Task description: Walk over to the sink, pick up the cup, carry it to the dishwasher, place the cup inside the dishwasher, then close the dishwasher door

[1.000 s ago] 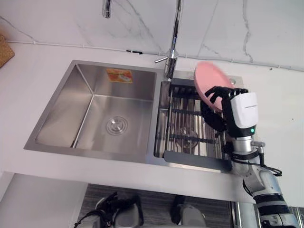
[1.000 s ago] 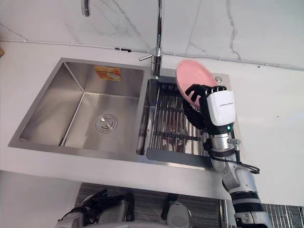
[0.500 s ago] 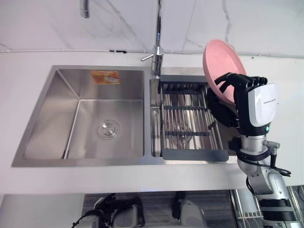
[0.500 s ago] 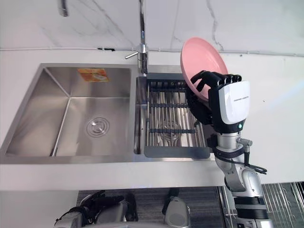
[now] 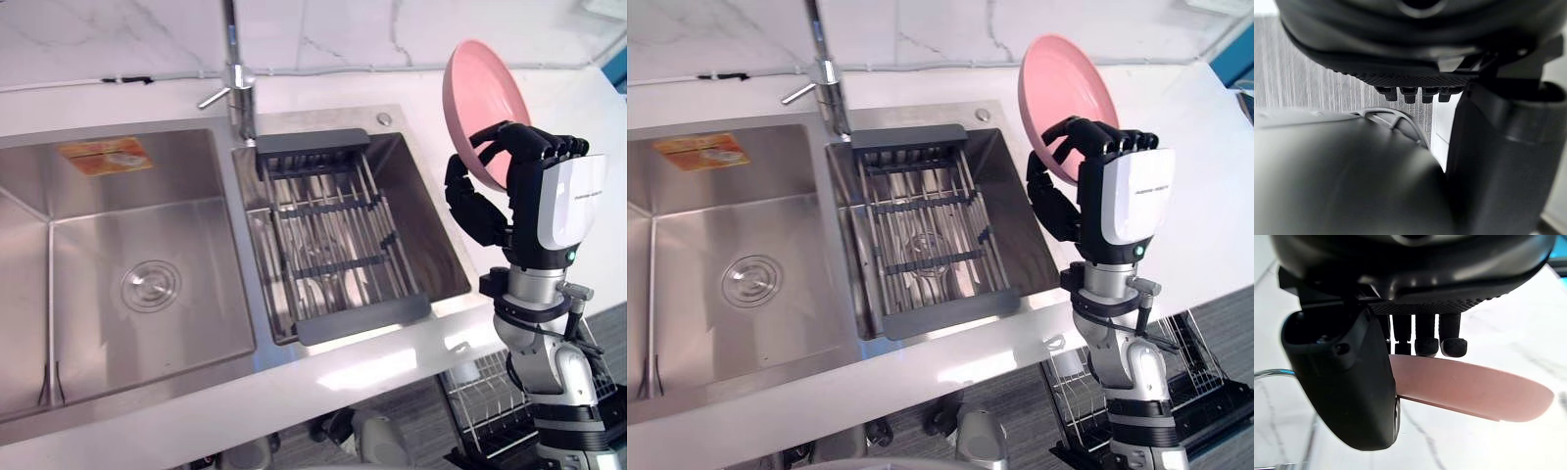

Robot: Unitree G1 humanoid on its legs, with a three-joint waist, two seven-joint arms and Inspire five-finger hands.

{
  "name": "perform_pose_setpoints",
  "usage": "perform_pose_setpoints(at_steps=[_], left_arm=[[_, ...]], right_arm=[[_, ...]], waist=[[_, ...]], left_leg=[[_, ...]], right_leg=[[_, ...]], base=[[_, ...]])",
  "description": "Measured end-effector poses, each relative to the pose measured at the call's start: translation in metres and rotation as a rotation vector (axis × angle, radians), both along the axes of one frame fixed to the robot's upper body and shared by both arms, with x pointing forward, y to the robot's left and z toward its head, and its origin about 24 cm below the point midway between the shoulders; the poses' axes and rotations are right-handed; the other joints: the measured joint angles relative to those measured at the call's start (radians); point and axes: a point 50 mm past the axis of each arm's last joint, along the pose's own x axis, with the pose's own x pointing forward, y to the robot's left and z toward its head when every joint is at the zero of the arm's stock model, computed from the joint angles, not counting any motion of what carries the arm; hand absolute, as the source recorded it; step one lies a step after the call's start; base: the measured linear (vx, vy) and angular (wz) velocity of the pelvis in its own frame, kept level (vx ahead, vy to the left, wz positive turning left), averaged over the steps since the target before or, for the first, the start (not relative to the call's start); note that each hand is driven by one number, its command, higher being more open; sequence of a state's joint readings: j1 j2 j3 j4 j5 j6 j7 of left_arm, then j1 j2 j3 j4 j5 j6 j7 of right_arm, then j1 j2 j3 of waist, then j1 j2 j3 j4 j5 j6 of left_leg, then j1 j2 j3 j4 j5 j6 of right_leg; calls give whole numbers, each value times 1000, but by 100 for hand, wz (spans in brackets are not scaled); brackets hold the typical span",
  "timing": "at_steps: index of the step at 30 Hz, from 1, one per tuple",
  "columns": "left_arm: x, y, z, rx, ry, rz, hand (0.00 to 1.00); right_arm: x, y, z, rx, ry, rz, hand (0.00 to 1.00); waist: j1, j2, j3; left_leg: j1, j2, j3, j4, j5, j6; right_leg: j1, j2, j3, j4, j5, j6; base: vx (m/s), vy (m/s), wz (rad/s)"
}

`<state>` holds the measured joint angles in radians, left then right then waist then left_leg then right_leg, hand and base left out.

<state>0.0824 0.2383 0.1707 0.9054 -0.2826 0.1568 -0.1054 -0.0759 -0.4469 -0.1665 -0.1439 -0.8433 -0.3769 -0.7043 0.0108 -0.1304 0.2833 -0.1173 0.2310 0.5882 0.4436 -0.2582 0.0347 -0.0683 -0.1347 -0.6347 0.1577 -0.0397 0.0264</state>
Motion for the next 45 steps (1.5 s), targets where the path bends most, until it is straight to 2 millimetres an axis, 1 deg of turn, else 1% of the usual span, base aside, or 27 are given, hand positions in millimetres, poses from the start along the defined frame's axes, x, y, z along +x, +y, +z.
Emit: perform_pose_setpoints(at_steps=[2, 4, 6, 7, 9, 10, 11, 13, 16, 18, 19, 22, 23, 24, 25, 27, 28, 30, 32, 34, 35, 36, 37, 38, 41, 43, 45], left_arm=[[2, -3, 0, -2, -4, -4, 100], [1, -4, -1, -7, -1, 1, 100], [-1, -3, -2, 1, 8, 8, 100], [-1, -3, -2, 3, 10, 10, 100], [-4, -4, -3, -4, 20, 25, 100], [-4, -6, -4, -10, 21, 26, 100], [-4, -7, -4, -10, 21, 27, 100], [-5, -9, -5, -13, 27, 32, 100], [-5, -12, -6, -25, 33, 48, 100], [-5, -17, -8, -46, 35, 69, 100], [-5, -18, -8, -51, 36, 81, 100], [-7, -22, -9, -75, 47, 136, 100], [-8, -22, -10, -86, 52, 163, 100], [-8, -23, -10, -106, 53, 202, 100], [-9, -23, -11, -111, 56, 212, 100], [-14, -26, -14, -126, 78, 237, 100], [-15, -28, -14, -144, 83, 254, 100], [-17, -33, -16, -162, 99, 264, 100], [-16, -36, -17, -169, 99, 262, 100], [-16, -45, -19, -184, 94, 252, 100], [-16, -47, -19, -188, 94, 244, 100], [-17, -52, -20, -200, 94, 242, 100], [-17, -54, -21, -207, 94, 242, 100], [-17, -55, -21, -208, 95, 242, 100], [-18, -59, -22, -215, 100, 227, 100], [-17, -60, -22, -220, 94, 224, 100], [-16, -64, -22, -236, 87, 220, 100]], right_arm=[[-5, -7, -4, 0, 16, -25, 0], [-12, -16, -10, 1, 36, -66, 0], [-20, -31, -15, 25, 52, -128, 0], [-22, -34, -17, 33, 56, -145, 0], [-31, -49, -20, 44, 55, -220, 0], [-35, -55, -21, 46, 51, -250, 0], [-36, -56, -21, 48, 49, -256, 0], [-42, -65, -23, 62, 40, -303, 0], [-47, -71, -29, 81, 51, -337, 0], [-54, -76, -38, 88, 86, -364, 0], [-55, -76, -41, 94, 96, -371, 0], [-60, -81, -60, 149, 149, -416, 0], [-61, -83, -67, 163, 173, -432, 0], [-61, -85, -73, 174, 195, -444, 0], [-60, -86, -74, 180, 199, -448, 0], [-57, -87, -76, 219, 188, -447, 0], [-56, -88, -77, 241, 178, -451, 0], [-57, -92, -83, 278, 196, -478, 0], [-57, -96, -90, 295, 230, -515, 0], [-51, -101, -95, 305, 267, -548, 0], [-50, -101, -94, 304, 273, -550, 0], [-46, -103, -91, 294, 285, -551, 0], [-41, -103, -88, 281, 298, -545, 0], [-38, -103, -86, 276, 303, -541, 0], [-24, -106, -76, 293, 309, -523, 0], [-16, -110, -73, 291, 321, -534, 0], [-9, -117, -66, 270, 326, -546, 0]], waist=[[-13, 0, 0], [-28, 0, 0], [-59, 3, 1], [-64, 4, 1], [-84, 15, 7], [-87, 22, 8], [-88, 24, 8], [-101, 35, 11], [-112, 50, 20], [-119, 67, 30], [-122, 71, 32], [-130, 87, 41], [-127, 91, 44], [-114, 95, 47], [-109, 98, 48], [-107, 114, 42], [-111, 123, 38], [-122, 138, 42], [-121, 154, 45], [-120, 192, 48], [-118, 202, 49], [-112, 223, 50], [-109, 235, 52], [-108, 237, 53], [-105, 262, 54], [-104, 271, 59], [-102, 292, 71]], left_leg=[[7, 14, 10, -4, 0, -1], [12, 27, 33, -15, 7, -11], [13, 34, 50, -32, 28, -35], [14, 36, 53, -34, 32, -37], [19, 43, 60, -44, 48, -49], [22, 46, 69, -49, 54, -53], [22, 47, 71, -50, 56, -54], [27, 48, 88, -61, 69, -56], [27, 50, 99, -64, 74, -60], [27, 50, 108, -65, 74, -59], [27, 49, 110, -66, 74, -59], [28, 43, 116, -67, 75, -59], [27, 37, 88, -60, 75, -58], [23, 27, 7, -47, 76, -58], [21, 20, -38, -39, 76, -58], [4, -20, -189, -31, 76, -58], [-1, -37, -219, -50, 79, -63], [-1, -52, -223, -86, 92, -82], [-3, -62, -224, -98, 98, -90], [-2, -75, -227, -98, 107, -99], [-3, -79, -228, -98, 111, -99], [-3, -85, -233, -99, 117, -98], [-4, -95, -243, -100, 128, -100], [-6, -100, -248, -101, 133, -101], [-20, -110, -280, -108, 139, -101], [-23, -112, -282, -115, 139, -101], [-24, -117, -286, -119, 139, -101]], right_leg=[[-8, 23, 38, -25, 3, 0], [-18, 41, 64, -41, 6, -3], [-35, 55, 85, -49, 17, -20], [-40, 58, 89, -52, 20, -24], [-39, 75, 104, -71, 32, -39], [-40, 82, 113, -81, 36, -40], [-40, 84, 115, -84, 38, -41], [-37, 96, 129, -108, 58, -54], [-37, 103, 140, -128, 75, -61], [-36, 108, 150, -145, 91, -61], [-36, 108, 152, -149, 95, -61], [-38, 108, 162, -169, 105, -56], [-38, 109, 175, -178, 111, -54], [-39, 111, 206, -182, 115, -56], [-40, 112, 223, -182, 113, -60], [-64, 109, 284, -179, 116, -55], [-89, 104, 309, -176, 126, -51], [-114, 92, 322, -176, 135, -48], [-126, 83, 322, -178, 143, -45], [-125, 70, 325, -181, 146, -41], [-125, 66, 325, -181, 147, -40], [-126, 60, 326, -182, 148, -39], [-126, 51, 328, -182, 149, -37], [-127, 48, 328, -182, 149, -37], [-140, 43, 324, -182, 149, -36], [-145, 41, 319, -182, 149, -36], [-144, 33, 308, -182, 150, -34]], base=[[-169, -97, -60], [-125, -71, -46], [-125, -103, -32], [-126, -99, -26], [-98, -81, -24], [-67, -66, -17], [-46, -45, -19], [-32, -33, -18], [-28, 3, -15], [-21, 48, -12], [-14, 62, -9], [-29, 98, -9], [-17, 80, -41], [-11, 74, -56], [-6, 72, -83], [3, 93, -88], [17, 95, -69], [8, 109, -36], [-7, 113, -12], [-1, 100, -3], [0, 96, -1], [2, 89, 1], [1, 82, 3], [-3, 70, 5], [-1, 65, 5], [11, 101, 7], [15, 105, 10]])
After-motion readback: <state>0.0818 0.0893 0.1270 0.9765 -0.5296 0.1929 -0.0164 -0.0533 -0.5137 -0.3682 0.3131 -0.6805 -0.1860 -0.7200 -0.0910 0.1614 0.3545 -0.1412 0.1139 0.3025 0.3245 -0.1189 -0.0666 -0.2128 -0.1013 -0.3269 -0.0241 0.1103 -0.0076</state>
